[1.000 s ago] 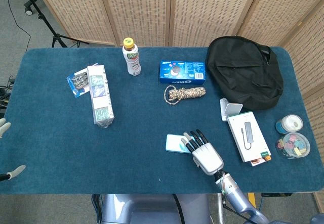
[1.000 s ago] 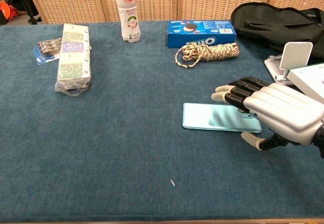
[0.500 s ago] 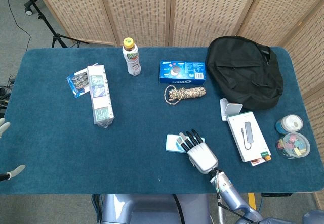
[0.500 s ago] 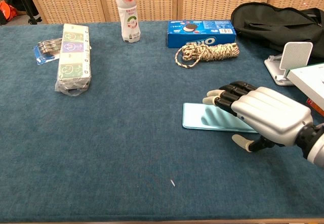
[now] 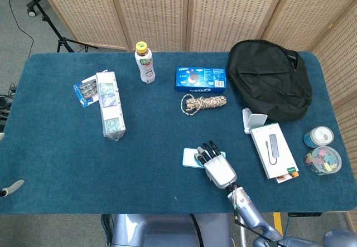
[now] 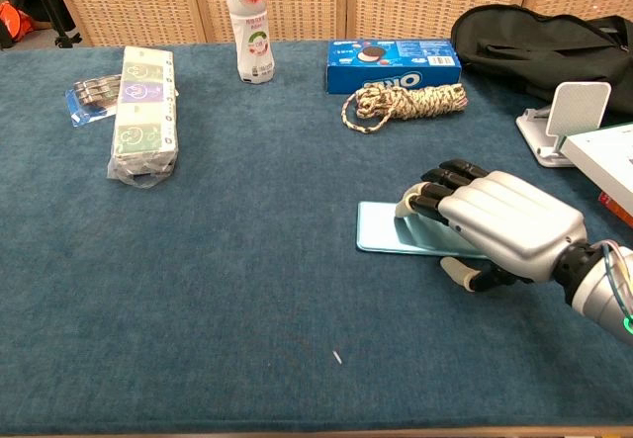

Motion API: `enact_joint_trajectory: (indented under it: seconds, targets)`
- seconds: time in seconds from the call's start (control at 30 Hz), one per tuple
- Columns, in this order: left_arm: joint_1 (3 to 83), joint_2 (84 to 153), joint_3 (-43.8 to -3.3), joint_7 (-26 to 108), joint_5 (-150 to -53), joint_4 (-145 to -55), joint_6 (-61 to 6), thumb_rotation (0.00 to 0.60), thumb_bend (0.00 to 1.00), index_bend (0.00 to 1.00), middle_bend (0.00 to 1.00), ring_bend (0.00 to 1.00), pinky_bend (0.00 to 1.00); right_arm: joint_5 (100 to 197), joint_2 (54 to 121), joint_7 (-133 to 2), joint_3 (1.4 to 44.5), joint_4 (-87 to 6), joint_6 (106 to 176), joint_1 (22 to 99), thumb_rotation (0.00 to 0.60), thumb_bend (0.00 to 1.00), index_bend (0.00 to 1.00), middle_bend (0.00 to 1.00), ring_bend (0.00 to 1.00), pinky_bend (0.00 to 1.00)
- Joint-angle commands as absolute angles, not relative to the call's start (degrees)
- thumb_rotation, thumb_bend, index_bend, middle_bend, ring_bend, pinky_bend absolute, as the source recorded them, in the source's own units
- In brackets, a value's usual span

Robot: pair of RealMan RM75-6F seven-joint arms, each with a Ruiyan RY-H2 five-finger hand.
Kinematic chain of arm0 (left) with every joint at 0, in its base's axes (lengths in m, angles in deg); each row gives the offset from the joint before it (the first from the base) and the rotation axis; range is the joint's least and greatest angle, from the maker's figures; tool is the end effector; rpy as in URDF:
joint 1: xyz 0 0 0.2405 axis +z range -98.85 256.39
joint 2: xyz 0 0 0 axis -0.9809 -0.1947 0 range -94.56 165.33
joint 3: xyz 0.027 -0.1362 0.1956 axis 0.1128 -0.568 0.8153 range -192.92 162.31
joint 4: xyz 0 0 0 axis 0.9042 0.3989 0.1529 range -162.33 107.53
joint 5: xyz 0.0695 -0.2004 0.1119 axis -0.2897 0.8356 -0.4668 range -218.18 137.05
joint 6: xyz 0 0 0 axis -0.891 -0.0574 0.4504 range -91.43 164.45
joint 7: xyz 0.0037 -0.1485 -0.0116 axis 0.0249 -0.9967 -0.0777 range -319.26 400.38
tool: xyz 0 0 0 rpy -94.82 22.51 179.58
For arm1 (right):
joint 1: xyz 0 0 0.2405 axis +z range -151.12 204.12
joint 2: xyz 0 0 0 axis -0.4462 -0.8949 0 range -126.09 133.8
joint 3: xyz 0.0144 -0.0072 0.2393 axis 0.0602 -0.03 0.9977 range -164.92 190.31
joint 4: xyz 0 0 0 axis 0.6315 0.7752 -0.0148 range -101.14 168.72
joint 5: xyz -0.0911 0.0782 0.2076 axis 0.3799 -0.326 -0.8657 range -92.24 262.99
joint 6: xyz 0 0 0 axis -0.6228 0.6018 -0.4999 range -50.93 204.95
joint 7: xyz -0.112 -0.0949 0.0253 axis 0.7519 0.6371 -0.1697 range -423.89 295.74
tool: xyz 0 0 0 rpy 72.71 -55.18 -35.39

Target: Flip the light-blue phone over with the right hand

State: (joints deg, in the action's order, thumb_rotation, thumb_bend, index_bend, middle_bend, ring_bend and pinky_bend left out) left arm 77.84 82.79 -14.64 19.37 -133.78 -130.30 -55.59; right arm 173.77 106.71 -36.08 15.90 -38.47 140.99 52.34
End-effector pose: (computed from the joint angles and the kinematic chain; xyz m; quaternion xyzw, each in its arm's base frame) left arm -0.2843 0.1506 0.1939 -0.5535 -0.4425 -0.4807 0.5165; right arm -0.1735 -0.2505 -0.1089 0.7924 -0.2543 0.3492 0.4306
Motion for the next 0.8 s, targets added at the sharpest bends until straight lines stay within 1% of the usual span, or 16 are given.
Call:
enact_joint_trajectory:
  seconds: [0.03, 0.17, 0.33, 0.53, 0.63, 0.8]
  targets:
    - [77.8, 82.8, -14.5, 19.6, -134.0, -130.3, -55.4, 0.6, 0.0, 0.0, 0.0, 0.0, 0.0, 173.8, 107.2, -36.3, 16.0, -37.7, 141.2, 52.6, 0.6, 0.61, 0.3, 0.29, 0.18, 0.04]
    - [77.7, 82.9, -14.3, 20.0, -134.4, -130.4, -55.2, 0.6, 0.0, 0.0, 0.0, 0.0, 0.0, 174.2, 107.9, -37.3, 16.2, -36.7, 142.1, 52.9, 0.6, 0.71, 0.37, 0.39, 0.28, 0.15]
    - [77.8, 82.9, -14.4, 20.2, -134.3, -130.5, -55.4, 0.6, 0.0, 0.0, 0.0, 0.0, 0.0, 175.0, 108.1, -38.5, 16.2, -36.2, 143.1, 53.3, 0.6, 0.85, 0.41, 0.42, 0.31, 0.2]
    - [77.8, 83.0, -14.3, 20.3, -134.5, -130.5, -55.3, 0.6, 0.0, 0.0, 0.0, 0.0, 0.0, 174.1, 107.6, -40.7, 17.3, -38.1, 142.9, 54.0, 0.6, 0.98, 0.42, 0.44, 0.34, 0.24]
    - [77.8, 83.0, -14.4, 20.3, -134.4, -130.5, -55.3, 0.6, 0.0, 0.0, 0.0, 0.0, 0.0, 173.0, 106.8, -41.0, 18.5, -39.9, 142.3, 54.6, 0.6, 1.0, 0.42, 0.44, 0.35, 0.26]
    - [77.8, 82.9, -14.4, 20.3, -134.3, -130.5, -55.2, 0.6, 0.0, 0.0, 0.0, 0.0, 0.0, 169.6, 104.8, -39.5, 22.3, -43.7, 140.4, 56.6, 0.6, 1.0, 0.42, 0.44, 0.36, 0.27]
